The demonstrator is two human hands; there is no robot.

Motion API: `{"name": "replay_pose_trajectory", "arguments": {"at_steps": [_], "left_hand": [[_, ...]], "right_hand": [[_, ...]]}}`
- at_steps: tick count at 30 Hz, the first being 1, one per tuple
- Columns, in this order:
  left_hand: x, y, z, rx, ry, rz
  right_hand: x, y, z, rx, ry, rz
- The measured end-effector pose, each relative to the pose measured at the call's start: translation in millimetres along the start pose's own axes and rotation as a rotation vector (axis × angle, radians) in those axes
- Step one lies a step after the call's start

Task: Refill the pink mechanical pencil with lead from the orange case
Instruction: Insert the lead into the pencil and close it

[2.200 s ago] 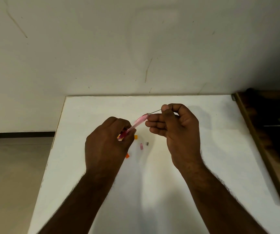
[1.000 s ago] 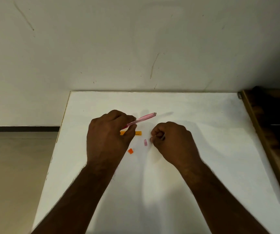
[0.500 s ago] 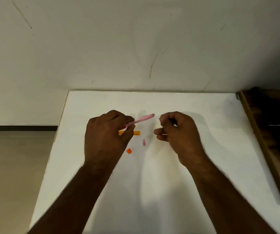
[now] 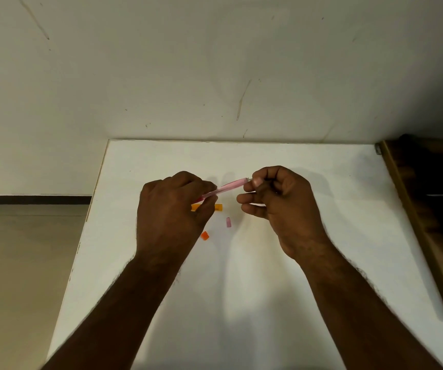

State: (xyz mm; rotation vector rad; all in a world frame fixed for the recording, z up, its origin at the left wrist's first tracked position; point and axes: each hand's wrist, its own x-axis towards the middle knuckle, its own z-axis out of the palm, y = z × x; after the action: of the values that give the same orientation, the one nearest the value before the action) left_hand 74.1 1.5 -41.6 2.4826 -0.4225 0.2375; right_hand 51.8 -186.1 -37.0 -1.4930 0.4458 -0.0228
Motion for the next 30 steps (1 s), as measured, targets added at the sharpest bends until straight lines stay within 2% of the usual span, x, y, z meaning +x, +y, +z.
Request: {"name": "replay_pose_trajectory", "arguments": {"at_steps": [8, 13, 18, 25, 30], "left_hand": [[0.1, -0.7, -1.2, 0.004, -0.013, -0.006], [0.0, -0.5, -0.8, -0.021, -0.005, -0.018], [0.1, -1.1, -1.0, -0.011, -0.022, -0.014], [-0.3, -2.4, -1.5, 0.068, -0.031, 0.029], [-0.7, -4.8, -1.8, 0.085, -0.026, 0.064]], "right_hand": [[0.8, -0.1, -0.6, -0.032, -0.013, -0.005], [1.8, 4.2, -1.2, -0.13, 0.002, -0.074], [0.7, 10.1, -4.0, -0.426, 0.034, -0.286], [-3.5, 4.6, -7.2, -0.913, 0.031, -0.433], [-5.2, 3.6, -6.3, -0.975, 0.031, -0.421]]}}
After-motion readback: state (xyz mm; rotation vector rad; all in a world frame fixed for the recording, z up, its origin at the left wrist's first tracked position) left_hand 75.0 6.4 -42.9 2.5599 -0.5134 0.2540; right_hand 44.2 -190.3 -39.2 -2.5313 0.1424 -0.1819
